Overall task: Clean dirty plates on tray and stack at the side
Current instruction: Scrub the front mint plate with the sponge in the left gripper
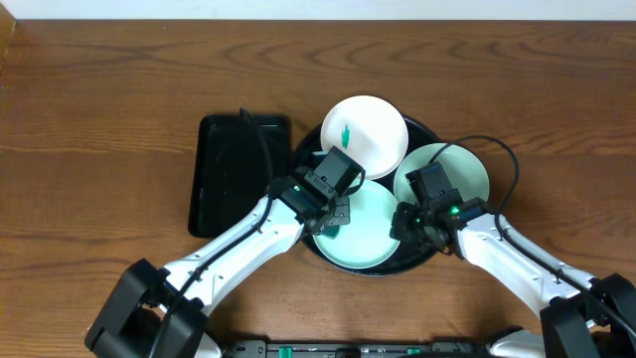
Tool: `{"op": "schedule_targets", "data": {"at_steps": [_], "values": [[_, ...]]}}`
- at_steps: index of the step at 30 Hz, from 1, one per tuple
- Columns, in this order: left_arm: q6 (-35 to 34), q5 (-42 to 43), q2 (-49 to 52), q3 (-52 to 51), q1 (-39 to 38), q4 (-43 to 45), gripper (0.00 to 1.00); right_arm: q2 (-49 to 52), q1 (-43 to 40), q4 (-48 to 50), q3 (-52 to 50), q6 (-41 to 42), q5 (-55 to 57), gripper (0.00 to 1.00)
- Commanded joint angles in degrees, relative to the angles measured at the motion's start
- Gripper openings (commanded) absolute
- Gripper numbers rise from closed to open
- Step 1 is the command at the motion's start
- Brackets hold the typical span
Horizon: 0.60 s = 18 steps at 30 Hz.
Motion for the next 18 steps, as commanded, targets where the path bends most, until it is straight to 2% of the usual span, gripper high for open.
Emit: {"op": "schedule_targets", "data": {"at_steps": [1, 8, 18], "values": [[0.39, -1.07, -0.28, -2.14, -0.17, 2.08, 0.07, -0.85, 0.33, 0.20, 1.11, 0.90, 0.59, 0.01], [9.03, -3.39, -0.26, -2.54, -0.17, 4.72, 0.07, -0.85, 0.33, 0.17, 1.11, 0.87, 0.57, 0.01], [9.16, -3.21, 4.48, -2.54, -0.17, 7.17, 0.07, -0.85, 0.33, 0.17, 1.11, 0.87, 0.59, 0.01]]}}
